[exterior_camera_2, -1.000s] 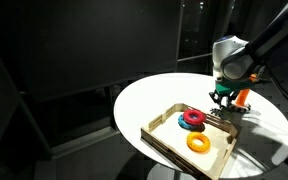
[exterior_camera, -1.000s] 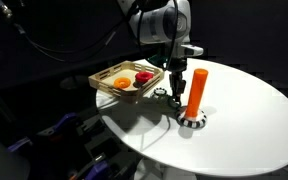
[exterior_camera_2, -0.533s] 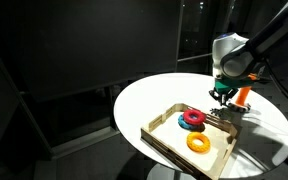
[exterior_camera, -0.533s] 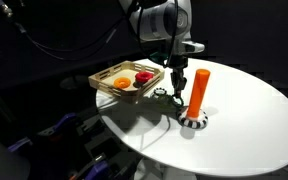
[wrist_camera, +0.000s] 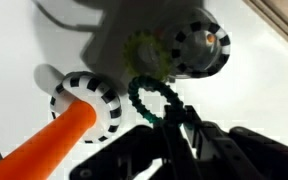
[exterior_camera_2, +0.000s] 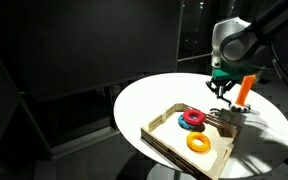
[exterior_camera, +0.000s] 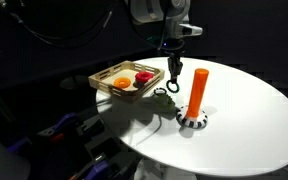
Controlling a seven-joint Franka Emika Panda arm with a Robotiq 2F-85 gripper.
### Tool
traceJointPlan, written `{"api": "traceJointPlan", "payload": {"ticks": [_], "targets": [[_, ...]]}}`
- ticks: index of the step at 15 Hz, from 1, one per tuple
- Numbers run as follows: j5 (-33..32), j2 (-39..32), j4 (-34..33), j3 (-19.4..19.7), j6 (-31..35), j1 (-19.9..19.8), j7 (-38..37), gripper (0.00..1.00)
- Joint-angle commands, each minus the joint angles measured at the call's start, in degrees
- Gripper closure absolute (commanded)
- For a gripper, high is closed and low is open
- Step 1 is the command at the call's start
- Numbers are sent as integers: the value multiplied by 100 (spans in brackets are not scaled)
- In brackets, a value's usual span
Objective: Move the dark green ring from the table to the tray
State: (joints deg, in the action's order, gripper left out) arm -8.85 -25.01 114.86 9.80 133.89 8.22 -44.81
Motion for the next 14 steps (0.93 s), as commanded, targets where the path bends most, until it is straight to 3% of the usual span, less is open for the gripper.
{"api": "traceJointPlan", "payload": {"ticks": [1,6,7,13,14], "targets": [[378,493,103,-280,-378,-138,163,96],[435,814,151,-427,-572,-133,103,96],[307,591,28,-412,-446,-97,-8,85],[308,670,67,-431,-476,-117,-7,85],[308,670,68,-432,-476,-119,-7,95]]}}
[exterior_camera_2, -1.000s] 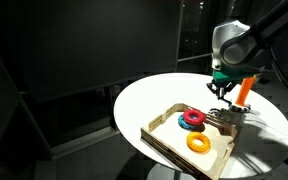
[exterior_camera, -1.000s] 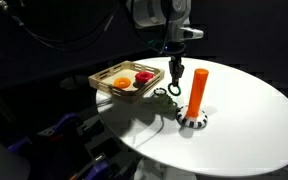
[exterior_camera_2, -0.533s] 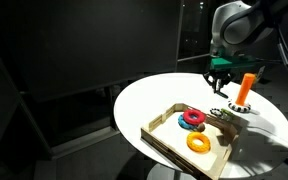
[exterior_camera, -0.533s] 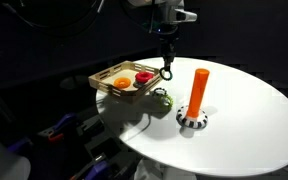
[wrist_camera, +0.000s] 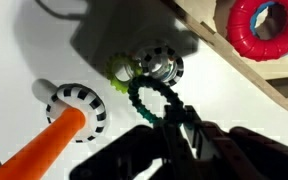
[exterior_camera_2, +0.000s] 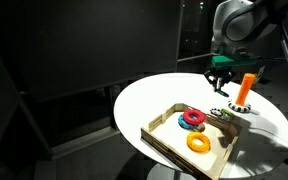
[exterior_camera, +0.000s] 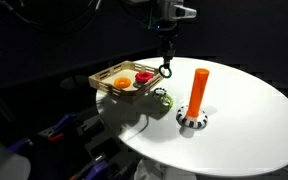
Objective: Move the dark green ring from the table to the tray
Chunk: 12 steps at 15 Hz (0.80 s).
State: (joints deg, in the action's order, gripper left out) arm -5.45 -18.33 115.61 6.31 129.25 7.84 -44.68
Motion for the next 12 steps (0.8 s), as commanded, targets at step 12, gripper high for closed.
{"api": "traceJointPlan", "payload": {"ticks": [12], "targets": [[-218,-70,-17,-700,120,442,119,95]]}}
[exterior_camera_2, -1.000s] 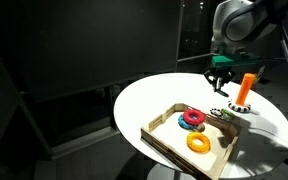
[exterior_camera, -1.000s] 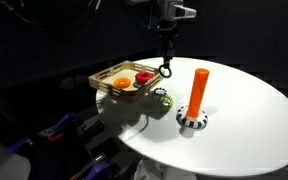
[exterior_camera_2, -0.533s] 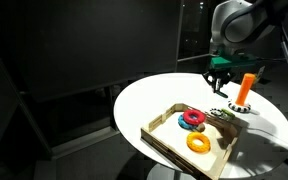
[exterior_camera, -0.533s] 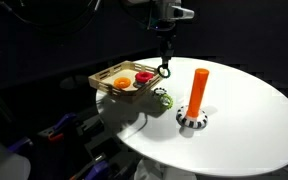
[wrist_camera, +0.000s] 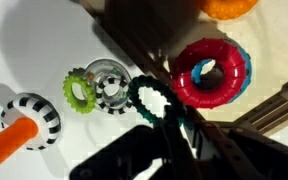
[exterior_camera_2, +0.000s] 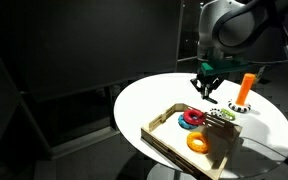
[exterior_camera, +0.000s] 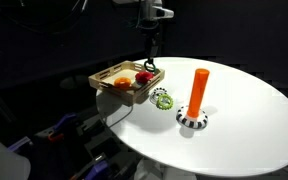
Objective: Move the dark green ring from the table to the tray
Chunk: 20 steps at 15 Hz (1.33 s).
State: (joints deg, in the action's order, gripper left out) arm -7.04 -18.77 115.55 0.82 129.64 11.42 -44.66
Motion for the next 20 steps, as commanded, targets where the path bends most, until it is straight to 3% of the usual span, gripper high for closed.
{"api": "traceJointPlan", "payload": {"ticks": [1,12,20], "targets": [[-70,-38,-3,-206,102,140,129,95],[64,-220,105,-621,251,487,440,95],[-97,-213,417,-612,564,661,391,95]]}}
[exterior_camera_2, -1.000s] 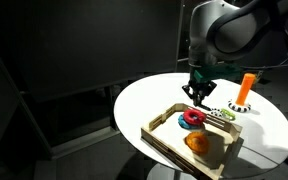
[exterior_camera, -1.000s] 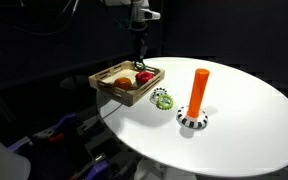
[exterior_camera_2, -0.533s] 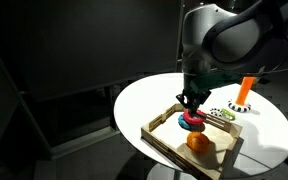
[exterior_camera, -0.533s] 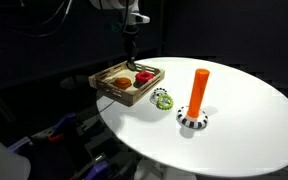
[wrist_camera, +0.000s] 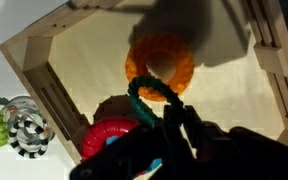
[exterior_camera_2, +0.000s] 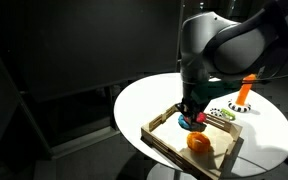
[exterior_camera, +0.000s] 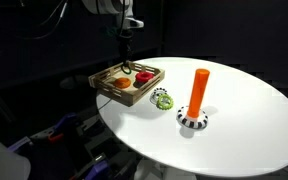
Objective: Move the dark green ring from the table to the tray
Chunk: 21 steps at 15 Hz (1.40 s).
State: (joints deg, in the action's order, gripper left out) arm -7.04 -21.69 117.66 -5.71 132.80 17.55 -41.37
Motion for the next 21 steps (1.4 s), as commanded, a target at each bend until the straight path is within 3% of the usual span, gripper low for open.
{"api": "traceJointPlan", "payload": {"ticks": [1,8,16,18,21], "targets": [[-135,75,278,62,389,70,19,95],[-418,-80,494,212,1012,177,-77,95],[-386,-105,533,233,1100,281,-50,94],[-380,-96,542,234,1082,297,-40,59],[-373,-82,553,240,1070,299,-38,36]]}}
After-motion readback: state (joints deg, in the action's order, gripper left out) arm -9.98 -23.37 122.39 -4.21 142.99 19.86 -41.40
